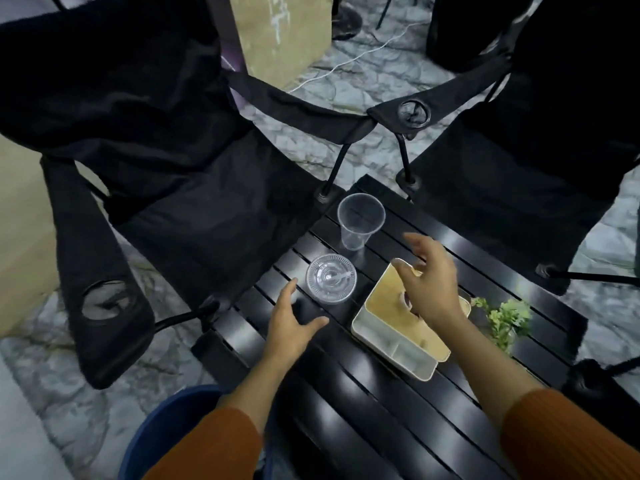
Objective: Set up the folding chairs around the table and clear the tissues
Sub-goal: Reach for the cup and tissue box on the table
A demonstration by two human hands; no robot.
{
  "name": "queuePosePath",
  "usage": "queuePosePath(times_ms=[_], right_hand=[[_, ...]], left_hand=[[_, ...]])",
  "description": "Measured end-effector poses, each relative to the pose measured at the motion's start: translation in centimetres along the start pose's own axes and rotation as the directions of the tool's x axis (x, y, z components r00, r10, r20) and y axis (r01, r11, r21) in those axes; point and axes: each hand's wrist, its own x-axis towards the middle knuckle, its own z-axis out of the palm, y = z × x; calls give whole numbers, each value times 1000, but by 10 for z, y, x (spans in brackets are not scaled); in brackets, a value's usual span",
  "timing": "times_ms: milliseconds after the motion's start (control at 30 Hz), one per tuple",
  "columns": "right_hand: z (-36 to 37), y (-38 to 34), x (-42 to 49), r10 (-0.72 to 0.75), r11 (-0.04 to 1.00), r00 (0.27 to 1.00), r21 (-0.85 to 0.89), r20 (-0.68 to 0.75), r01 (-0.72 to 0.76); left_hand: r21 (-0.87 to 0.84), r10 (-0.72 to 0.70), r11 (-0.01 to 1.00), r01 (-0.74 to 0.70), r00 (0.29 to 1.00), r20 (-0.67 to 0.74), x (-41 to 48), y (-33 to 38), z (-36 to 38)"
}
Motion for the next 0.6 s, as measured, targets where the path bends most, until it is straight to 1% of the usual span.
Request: queuePosePath(times_ms=[67,133,200,267,367,433,600], right_hand=[[9,6,25,-61,995,994,-77,91,68],[19,12,48,-98,986,980,-113,176,119],[28,20,66,-156,962,959,-184,237,202],[34,25,78,-184,935,944,-248,273,254],[39,28,86,-251,905,933,-281,257,320],[40,29,87,-298,902,926,-249,232,353],[34,20,72,-350,911,923,-174,158,375]], left_hand=[[-44,21,999,-20,1000,16,15,6,10],[-102,39,994,-35,999,30,27,13,18],[-152,55,987,-48,998,38,36,18,24],[-165,59,985,-55,998,20,43,20,29],[-146,61,987,-63,998,-16,46,24,32],[-150,59,987,-67,997,-54,46,24,35],[-166,44,984,-72,985,-165,39,25,31]])
